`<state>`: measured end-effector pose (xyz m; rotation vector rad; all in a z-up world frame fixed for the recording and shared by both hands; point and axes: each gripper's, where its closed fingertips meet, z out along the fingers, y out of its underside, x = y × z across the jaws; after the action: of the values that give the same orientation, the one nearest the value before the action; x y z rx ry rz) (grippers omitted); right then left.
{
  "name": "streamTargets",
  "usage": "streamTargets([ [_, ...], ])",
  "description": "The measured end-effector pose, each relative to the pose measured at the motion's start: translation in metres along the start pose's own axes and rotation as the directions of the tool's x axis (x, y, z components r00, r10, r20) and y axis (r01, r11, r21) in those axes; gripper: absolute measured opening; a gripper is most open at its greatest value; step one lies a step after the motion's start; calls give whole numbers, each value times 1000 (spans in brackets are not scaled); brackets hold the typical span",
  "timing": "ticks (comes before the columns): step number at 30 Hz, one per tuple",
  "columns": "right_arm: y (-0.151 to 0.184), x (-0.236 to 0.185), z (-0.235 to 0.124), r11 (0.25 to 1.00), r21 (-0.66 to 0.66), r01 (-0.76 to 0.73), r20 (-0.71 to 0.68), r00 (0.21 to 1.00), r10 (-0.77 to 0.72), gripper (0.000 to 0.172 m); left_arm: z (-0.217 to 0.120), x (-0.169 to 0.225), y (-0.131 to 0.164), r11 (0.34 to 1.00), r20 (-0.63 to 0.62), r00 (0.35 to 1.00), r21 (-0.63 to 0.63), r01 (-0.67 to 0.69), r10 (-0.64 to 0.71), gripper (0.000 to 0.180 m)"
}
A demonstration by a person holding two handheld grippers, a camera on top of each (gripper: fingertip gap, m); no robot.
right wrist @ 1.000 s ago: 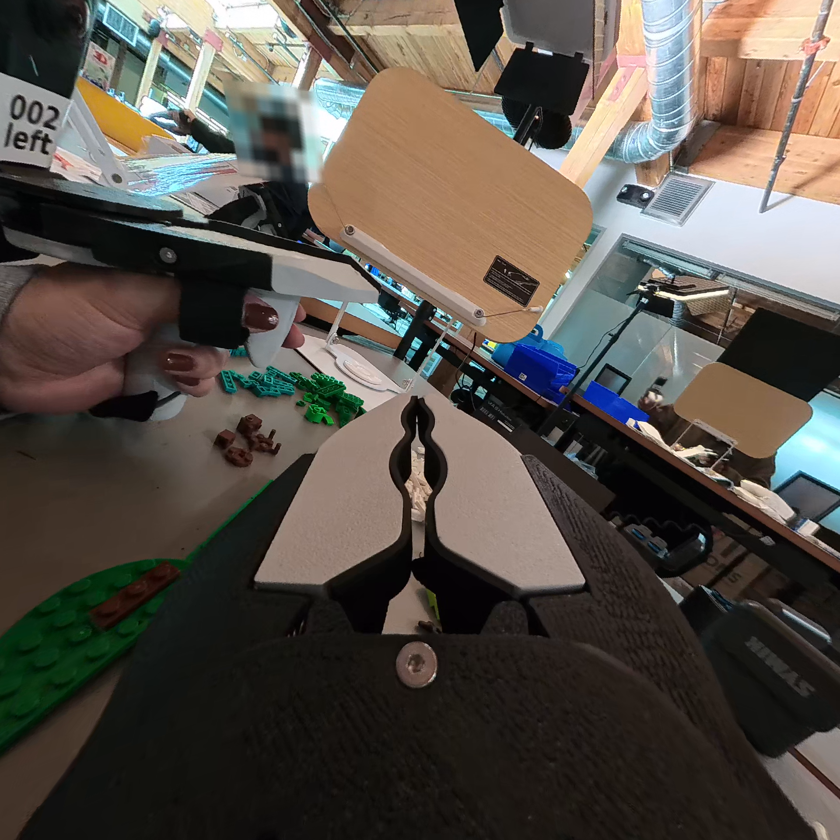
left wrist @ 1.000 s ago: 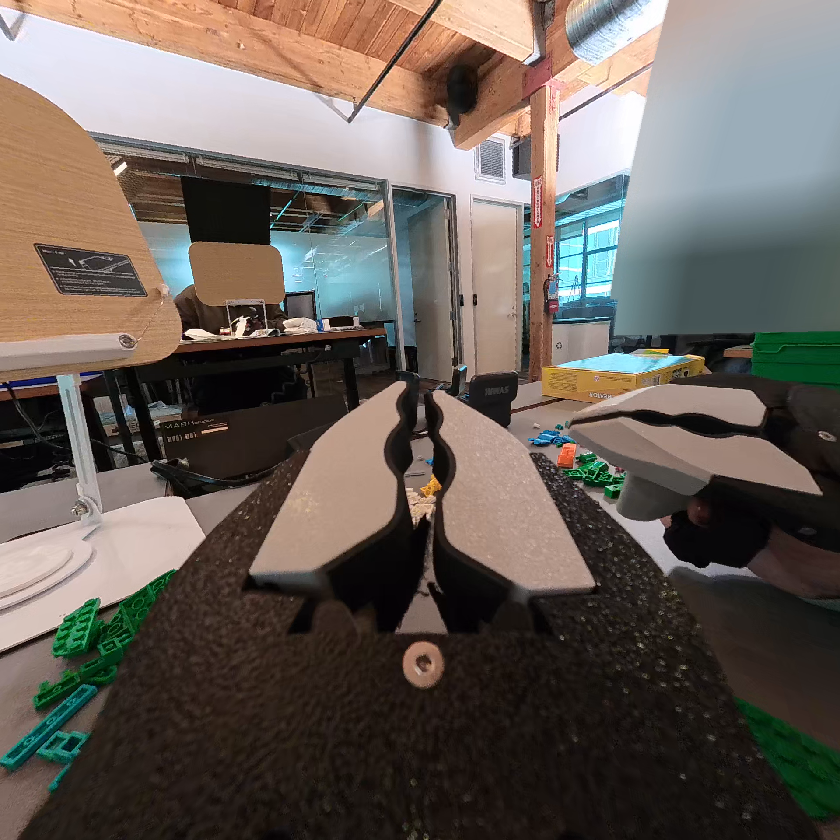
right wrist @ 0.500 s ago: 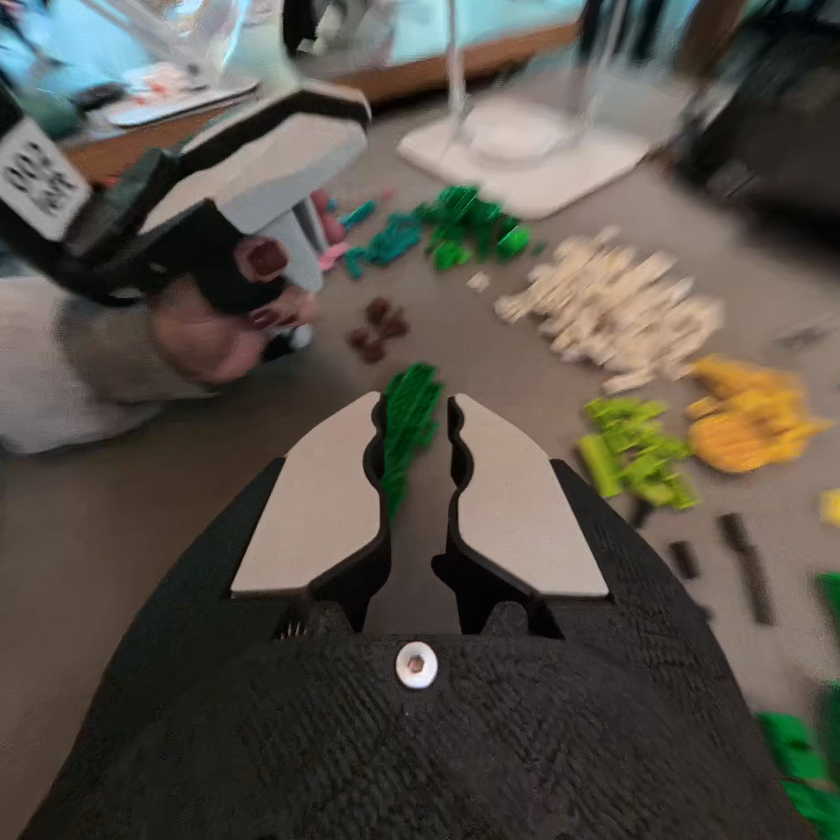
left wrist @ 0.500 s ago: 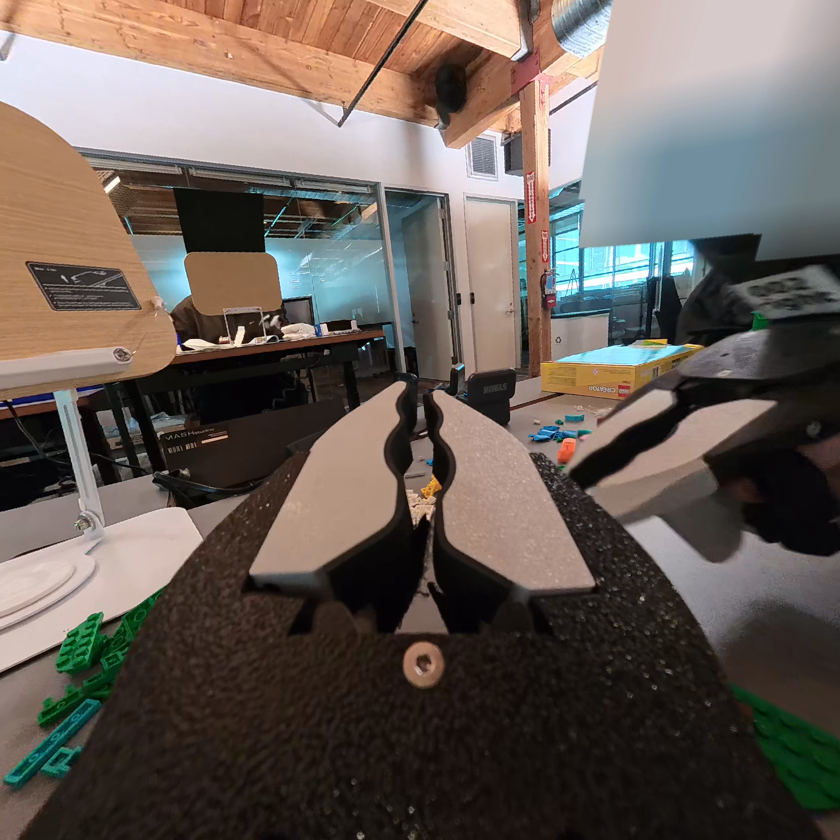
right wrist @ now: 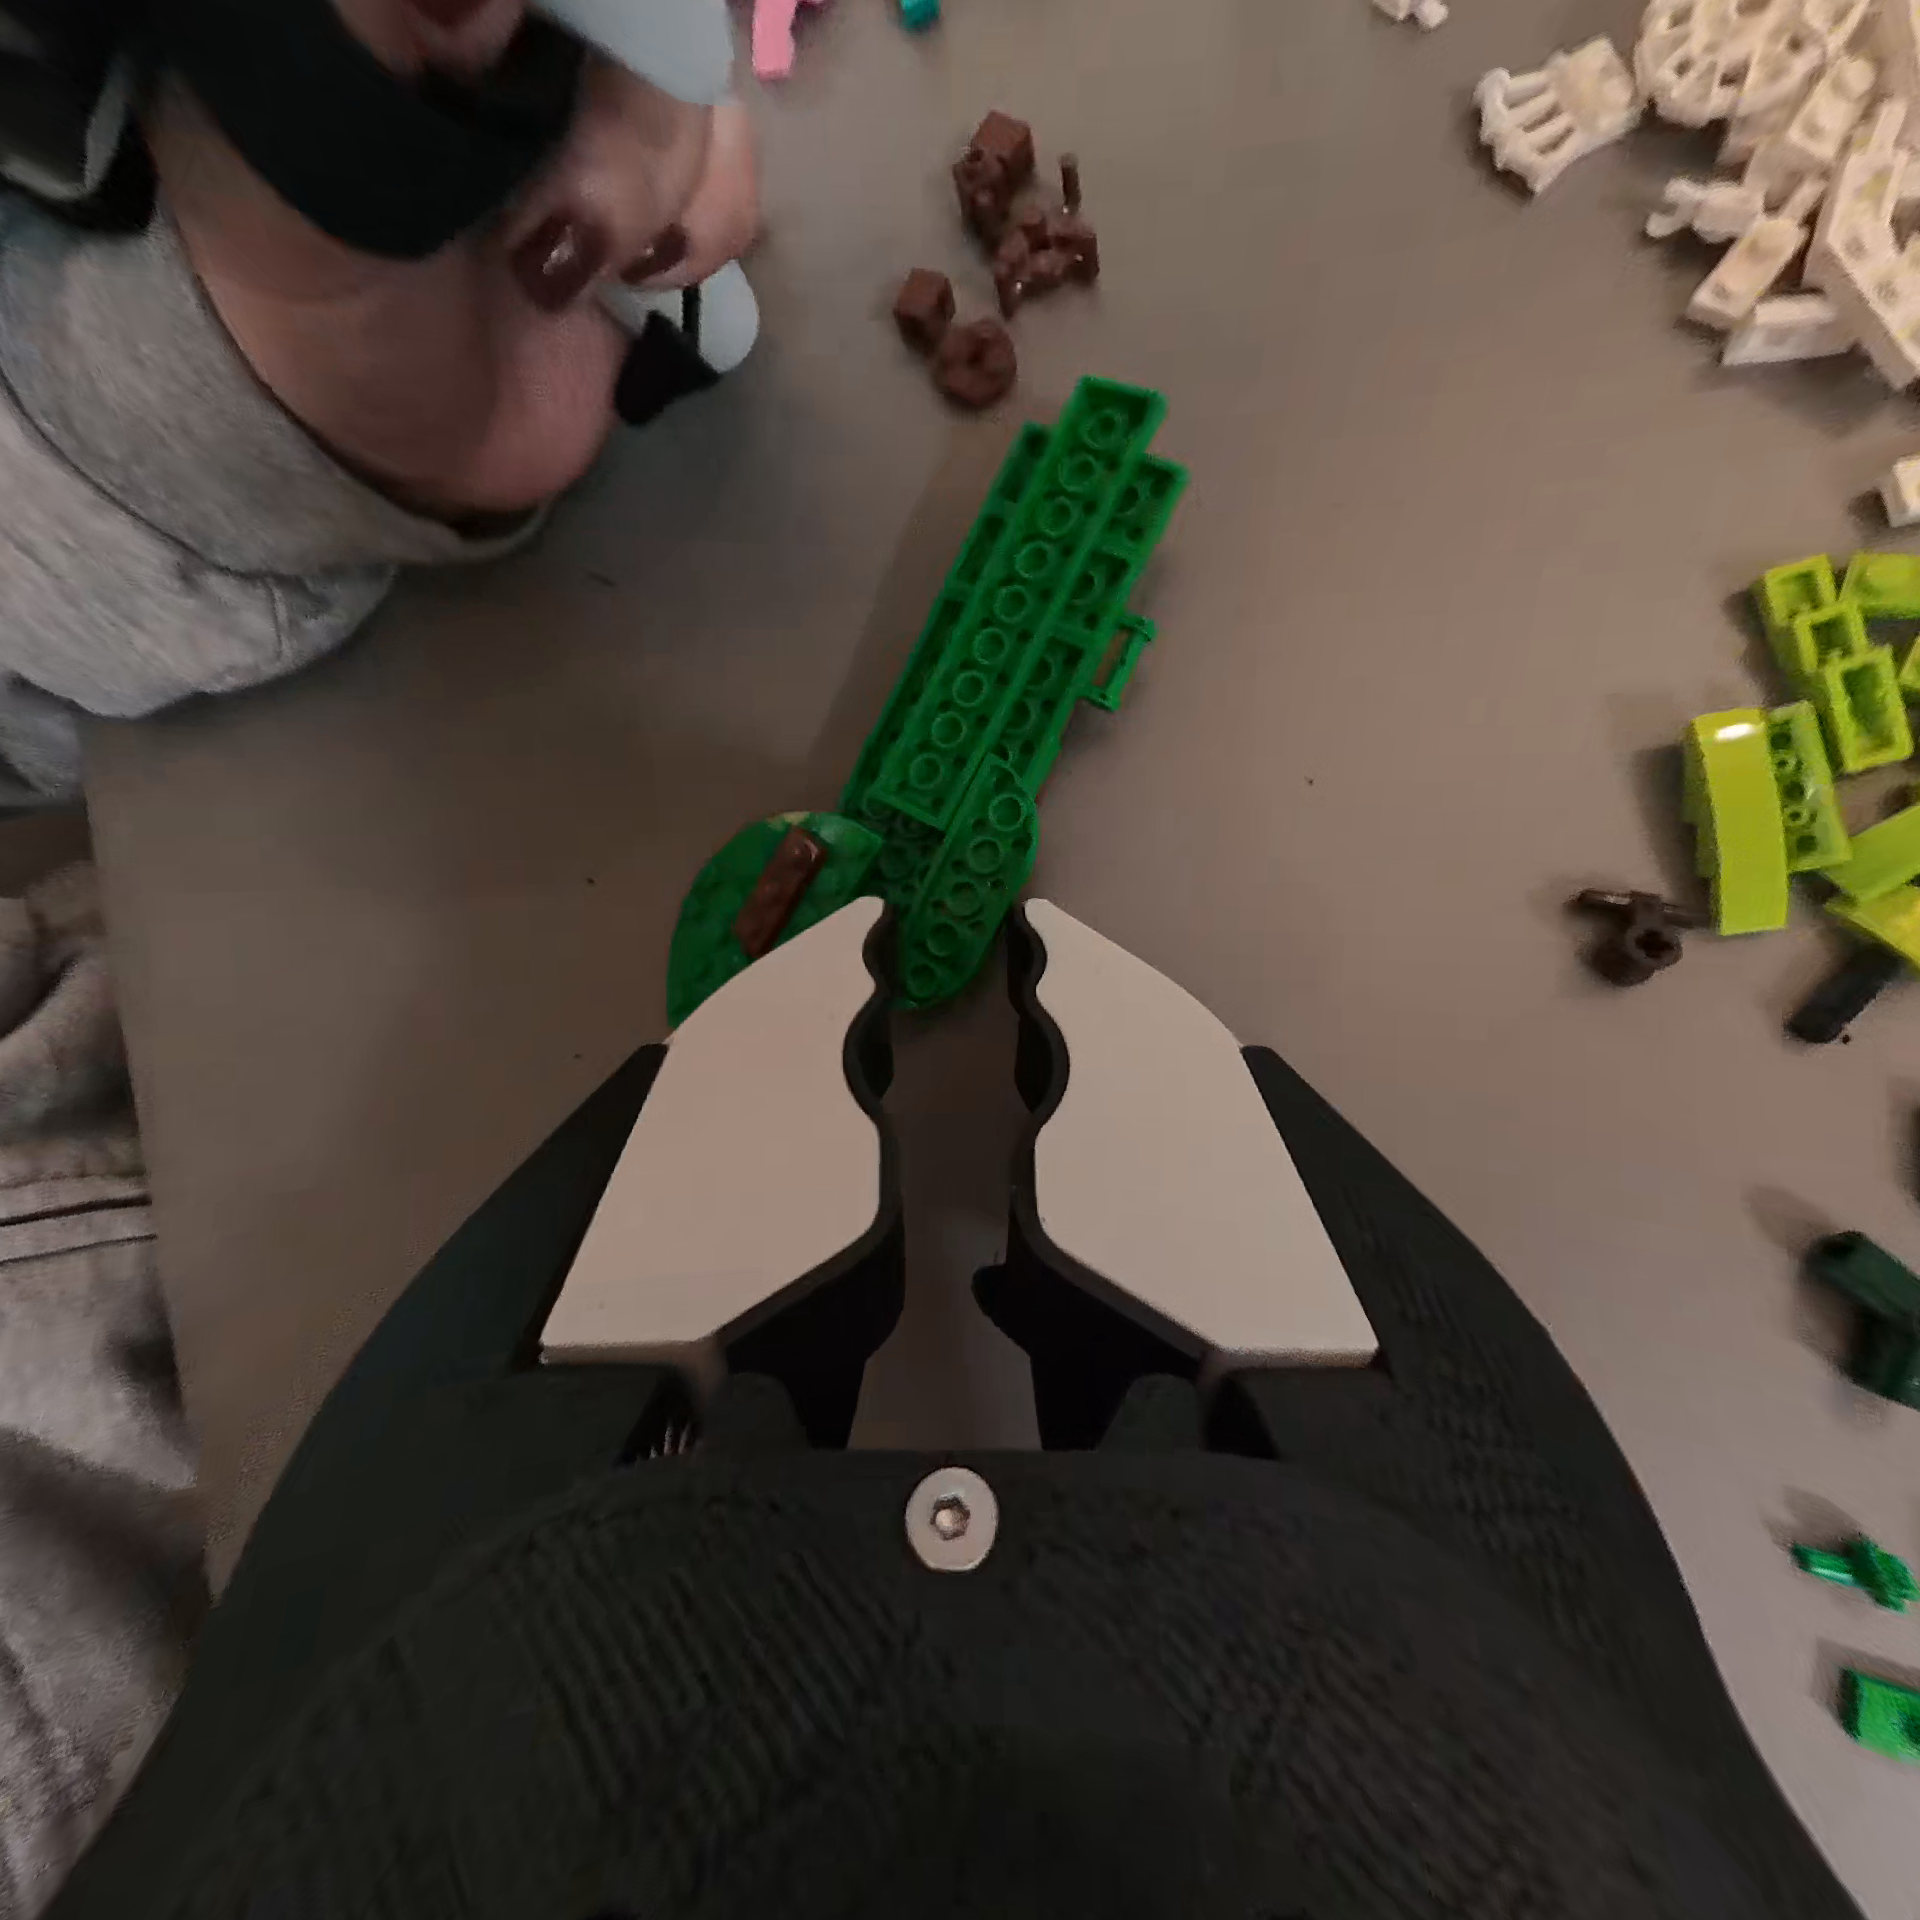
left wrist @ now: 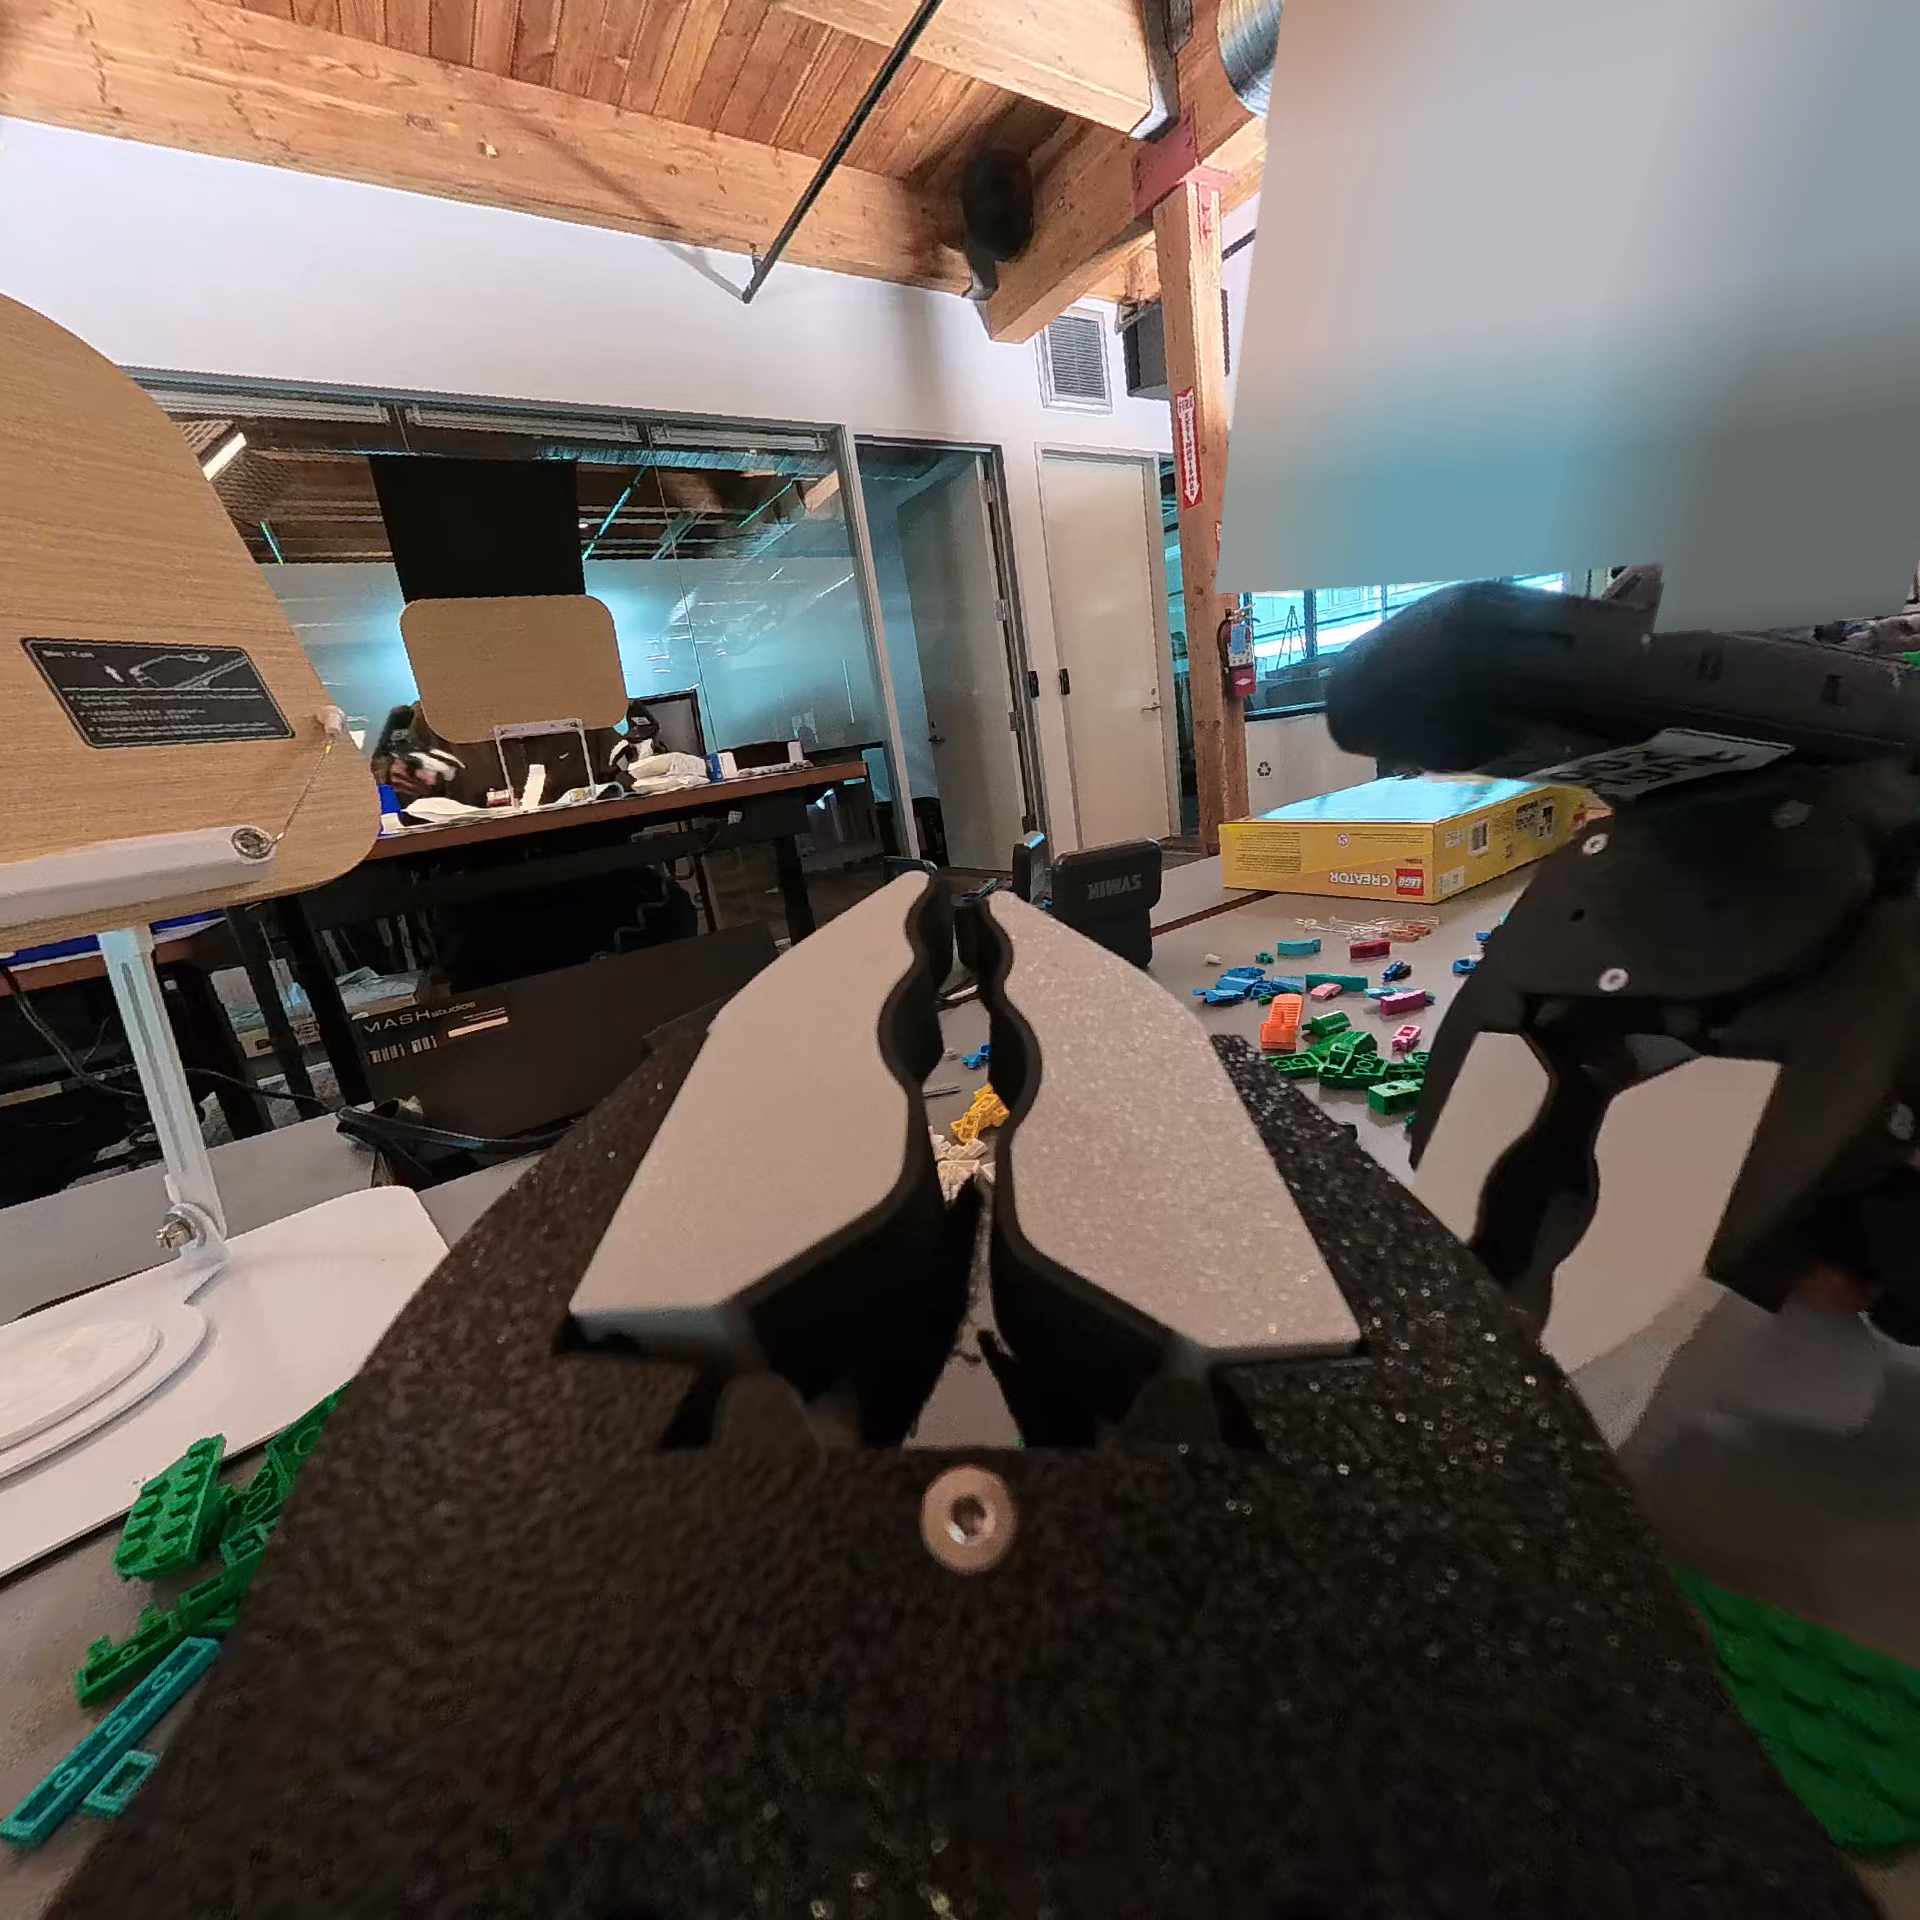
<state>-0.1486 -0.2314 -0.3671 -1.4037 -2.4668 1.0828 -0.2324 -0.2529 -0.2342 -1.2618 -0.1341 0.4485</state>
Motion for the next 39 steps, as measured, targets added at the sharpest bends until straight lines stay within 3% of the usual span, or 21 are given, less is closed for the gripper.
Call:
streamTargets([
  [4,-3,4,-1,994,14,109,-46,993,-108,16,0,1,1,1000,-9,1000,-5,1,-1,4],
  [7,-15,26,-10,969,60,239,-224,949,-221,15,2,7,4,1000,-53,999,-20,-12,11,5],
  [9,-25,42,-18,924,76,376,-370,871,-324,15,6,11,13,997,-90,996,-74,-24,17,11],
  [12,-39,50,-26,791,46,609,-534,685,-496,4,10,17,31,982,-137,990,-177,-61,37,26],
  [15,-38,46,-22,576,-133,807,-606,394,-691,3,11,26,48,946,-207,970,-269,-181,126,44],
  [17,-41,47,-23,445,-277,852,-638,183,-748,4,8,34,65,890,-297,931,-335,-308,211,58],
  [19,-44,40,-23,346,-311,885,-649,69,-758,3,6,34,80,812,-343,888,-391,-432,307,74],
  [23,-47,13,-25,225,-195,955,-656,44,-754,3,1,32,97,632,-407,742,-392,-668,533,71],
  [25,-49,8,-28,204,-171,964,-667,39,-744,3,1,34,99,542,-424,640,-340,-769,641,53],
  [27,-52,6,-30,197,-163,967,-688,32,-725,4,2,34,93,453,-389,531,-278,-847,753,21],
  [28,-52,7,-31,200,-171,965,-695,25,-718,4,2,33,92,428,-391,509,-280,-860,767,19],
  [32,-70,11,-45,280,-160,946,-801,41,-597,8,5,30,88,600,-362,716,-391,-698,597,16],
  [36,-79,10,-53,333,-148,931,-858,47,-512,6,6,28,83,649,-326,779,-431,-627,536,14],
  [39,-85,9,-58,350,-127,928,-881,57,-470,1,5,29,84,710,-315,853,-473,-521,416,13],
])
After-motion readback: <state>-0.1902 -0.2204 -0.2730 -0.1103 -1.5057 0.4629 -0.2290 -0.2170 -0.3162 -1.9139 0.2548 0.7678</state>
